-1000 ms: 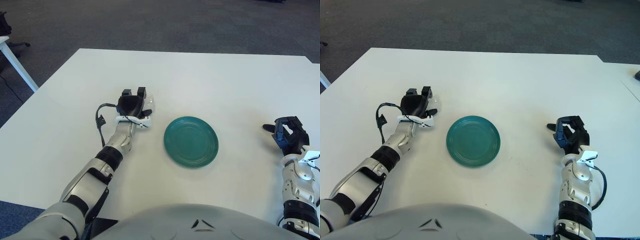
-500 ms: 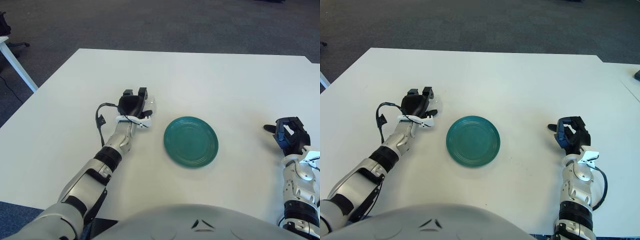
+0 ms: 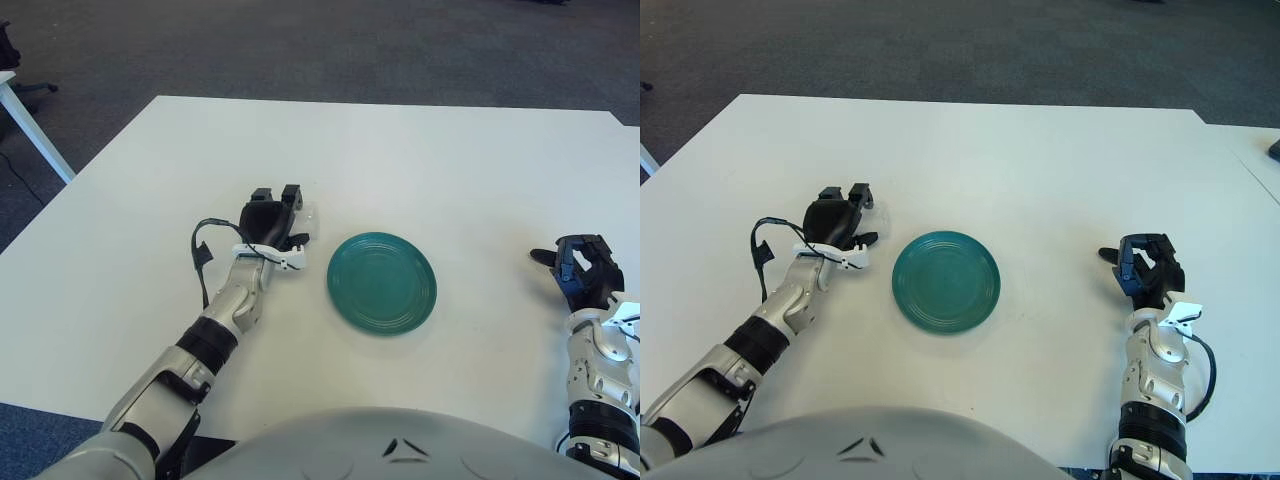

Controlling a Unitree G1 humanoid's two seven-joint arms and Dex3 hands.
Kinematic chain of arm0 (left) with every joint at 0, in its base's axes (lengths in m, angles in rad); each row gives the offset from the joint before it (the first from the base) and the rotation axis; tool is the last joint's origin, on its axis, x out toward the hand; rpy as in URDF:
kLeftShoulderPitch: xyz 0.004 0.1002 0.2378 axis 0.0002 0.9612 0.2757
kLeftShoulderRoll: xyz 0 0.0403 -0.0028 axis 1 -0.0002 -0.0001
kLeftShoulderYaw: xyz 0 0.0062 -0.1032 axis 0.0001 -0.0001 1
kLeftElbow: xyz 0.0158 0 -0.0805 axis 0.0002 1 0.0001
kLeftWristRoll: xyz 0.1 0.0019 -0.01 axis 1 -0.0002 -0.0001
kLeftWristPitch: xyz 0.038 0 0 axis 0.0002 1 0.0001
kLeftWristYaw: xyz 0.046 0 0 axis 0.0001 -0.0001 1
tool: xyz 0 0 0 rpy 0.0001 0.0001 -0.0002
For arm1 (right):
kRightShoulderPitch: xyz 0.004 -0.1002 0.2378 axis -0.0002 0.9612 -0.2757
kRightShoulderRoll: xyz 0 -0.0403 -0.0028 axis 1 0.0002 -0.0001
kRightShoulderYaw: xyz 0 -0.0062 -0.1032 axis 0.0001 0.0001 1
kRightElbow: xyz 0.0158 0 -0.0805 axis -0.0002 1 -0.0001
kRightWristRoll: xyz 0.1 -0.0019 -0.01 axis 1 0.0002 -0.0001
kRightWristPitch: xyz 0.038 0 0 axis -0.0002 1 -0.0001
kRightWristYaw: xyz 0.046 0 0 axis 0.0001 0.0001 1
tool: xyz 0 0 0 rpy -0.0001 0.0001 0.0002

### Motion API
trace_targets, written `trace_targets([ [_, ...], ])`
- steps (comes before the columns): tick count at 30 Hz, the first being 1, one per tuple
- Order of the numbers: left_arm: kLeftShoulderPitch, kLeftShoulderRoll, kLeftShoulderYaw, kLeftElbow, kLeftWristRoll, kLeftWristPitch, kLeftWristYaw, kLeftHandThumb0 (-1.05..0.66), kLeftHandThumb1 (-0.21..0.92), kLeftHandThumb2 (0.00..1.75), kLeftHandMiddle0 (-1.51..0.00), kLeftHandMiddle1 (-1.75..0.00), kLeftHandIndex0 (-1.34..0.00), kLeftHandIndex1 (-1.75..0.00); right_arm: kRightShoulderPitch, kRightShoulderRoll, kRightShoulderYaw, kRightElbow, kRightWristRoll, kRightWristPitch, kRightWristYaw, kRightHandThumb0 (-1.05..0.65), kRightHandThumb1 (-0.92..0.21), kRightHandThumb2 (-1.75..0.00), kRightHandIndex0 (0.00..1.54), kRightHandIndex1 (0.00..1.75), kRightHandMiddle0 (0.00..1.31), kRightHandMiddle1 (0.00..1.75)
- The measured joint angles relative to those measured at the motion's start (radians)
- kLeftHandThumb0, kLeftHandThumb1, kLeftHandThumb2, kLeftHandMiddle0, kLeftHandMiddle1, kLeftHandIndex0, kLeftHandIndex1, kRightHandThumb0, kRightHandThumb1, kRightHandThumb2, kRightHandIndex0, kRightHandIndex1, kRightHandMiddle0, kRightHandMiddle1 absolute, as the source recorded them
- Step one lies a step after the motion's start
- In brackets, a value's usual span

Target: Put the bottle into the plate.

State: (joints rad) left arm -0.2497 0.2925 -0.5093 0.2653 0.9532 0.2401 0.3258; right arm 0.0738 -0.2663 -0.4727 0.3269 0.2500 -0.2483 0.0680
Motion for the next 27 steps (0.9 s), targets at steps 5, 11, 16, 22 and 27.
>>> trace_targets([
  [5,0.022,0.021,-0.001,-0.075,0.027,0.015,-0.042,-0.53,0.16,1.5,-1.15,-1.75,-0.73,-1.75,0.0,0.005,0.005,-0.005,-0.002,-0.002,-0.001,-0.36,-0.84,-0.56,0.51,1.1,0.31,1.66],
  [11,0.024,0.041,0.004,-0.14,0.062,0.016,-0.047,-0.53,0.16,1.5,-1.17,-1.75,-0.73,-1.75,0.0,0.006,0.011,-0.007,-0.009,-0.002,-0.009,-0.36,-0.82,-0.6,0.51,1.11,0.31,1.68],
  [16,0.038,0.055,0.008,-0.205,0.096,0.02,-0.052,-0.53,0.17,1.5,-1.18,-1.75,-0.73,-1.75,0.002,0.008,0.022,-0.01,-0.032,-0.012,-0.019,-0.36,-0.8,-0.64,0.5,1.12,0.32,1.68],
  [22,0.047,0.067,0.018,-0.306,0.142,0.022,-0.07,-0.53,0.17,1.49,-1.2,-1.75,-0.73,-1.75,0.004,0.009,0.028,-0.01,-0.04,-0.016,-0.031,-0.36,-0.81,-0.64,0.48,1.12,0.3,1.69],
  [27,0.047,0.061,0.018,-0.382,0.189,0.027,-0.1,-0.53,0.17,1.49,-1.21,-1.75,-0.72,-1.75,0.004,0.011,0.034,-0.013,-0.042,-0.013,-0.042,-0.36,-0.81,-0.65,0.49,1.1,0.29,1.7],
])
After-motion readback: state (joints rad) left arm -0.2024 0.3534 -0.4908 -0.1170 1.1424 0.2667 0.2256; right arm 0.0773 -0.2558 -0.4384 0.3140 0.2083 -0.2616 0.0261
